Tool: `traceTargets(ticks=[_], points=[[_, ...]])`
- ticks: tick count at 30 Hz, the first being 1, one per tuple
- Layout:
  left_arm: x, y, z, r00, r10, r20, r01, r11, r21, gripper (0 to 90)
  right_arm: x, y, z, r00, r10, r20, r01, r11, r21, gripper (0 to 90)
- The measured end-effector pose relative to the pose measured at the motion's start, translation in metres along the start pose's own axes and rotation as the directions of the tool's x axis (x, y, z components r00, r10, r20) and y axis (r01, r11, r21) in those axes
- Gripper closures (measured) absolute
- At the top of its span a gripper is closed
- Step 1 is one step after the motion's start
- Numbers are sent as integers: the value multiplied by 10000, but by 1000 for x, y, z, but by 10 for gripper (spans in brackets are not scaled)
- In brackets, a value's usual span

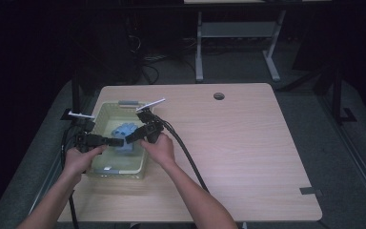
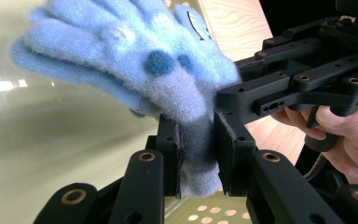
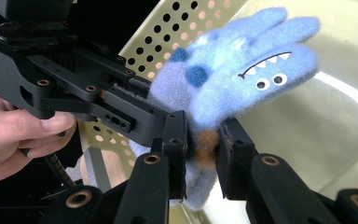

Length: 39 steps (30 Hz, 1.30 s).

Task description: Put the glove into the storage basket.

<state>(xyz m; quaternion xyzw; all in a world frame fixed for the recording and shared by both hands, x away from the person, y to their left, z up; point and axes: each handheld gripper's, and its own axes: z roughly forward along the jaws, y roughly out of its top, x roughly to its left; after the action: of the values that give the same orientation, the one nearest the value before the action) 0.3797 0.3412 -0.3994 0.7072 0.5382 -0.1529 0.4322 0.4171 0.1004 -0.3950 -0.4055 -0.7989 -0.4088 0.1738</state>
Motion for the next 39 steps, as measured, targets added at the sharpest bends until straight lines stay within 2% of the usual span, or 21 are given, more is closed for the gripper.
traceTargets(ticks=[5,16,22,23,29,30,32,34,37,39], points=[[3,1,2,9998,26,-180,-24,9999,130,728,-1,0,4,9998,204,65,-205,9997,97,744],[8,0,2,9980,142,-616,-117,9991,408,734,-2,0,16,9993,281,259,-290,9990,349,723],[7,0,2,9974,213,-682,-183,9989,432,736,0,0,14,9985,272,479,-290,9989,380,710],[7,0,2,9977,179,-652,-153,9990,414,735,0,0,13,9985,154,522,-173,9992,362,704],[10,0,-1,9962,54,-867,-20,9992,387,737,1,0,4,9979,257,602,-270,9994,210,706],[10,0,1,9953,-143,-961,185,9989,428,737,1,1,2,9977,198,643,-209,9996,171,705],[12,1,6,9922,-1,-1247,89,9975,705,737,1,1,-1,9979,169,619,-179,9997,150,705],[13,2,12,9863,3,-1651,178,9940,1083,737,2,1,-2,9978,122,649,-131,9998,123,704],[12,6,21,9689,225,-2464,224,9838,1781,735,3,0,-4,9981,58,617,-67,9999,136,702],[10,8,25,9625,146,-2709,416,9788,2003,720,4,-1,-6,9983,24,582,-30,9999,107,702]])
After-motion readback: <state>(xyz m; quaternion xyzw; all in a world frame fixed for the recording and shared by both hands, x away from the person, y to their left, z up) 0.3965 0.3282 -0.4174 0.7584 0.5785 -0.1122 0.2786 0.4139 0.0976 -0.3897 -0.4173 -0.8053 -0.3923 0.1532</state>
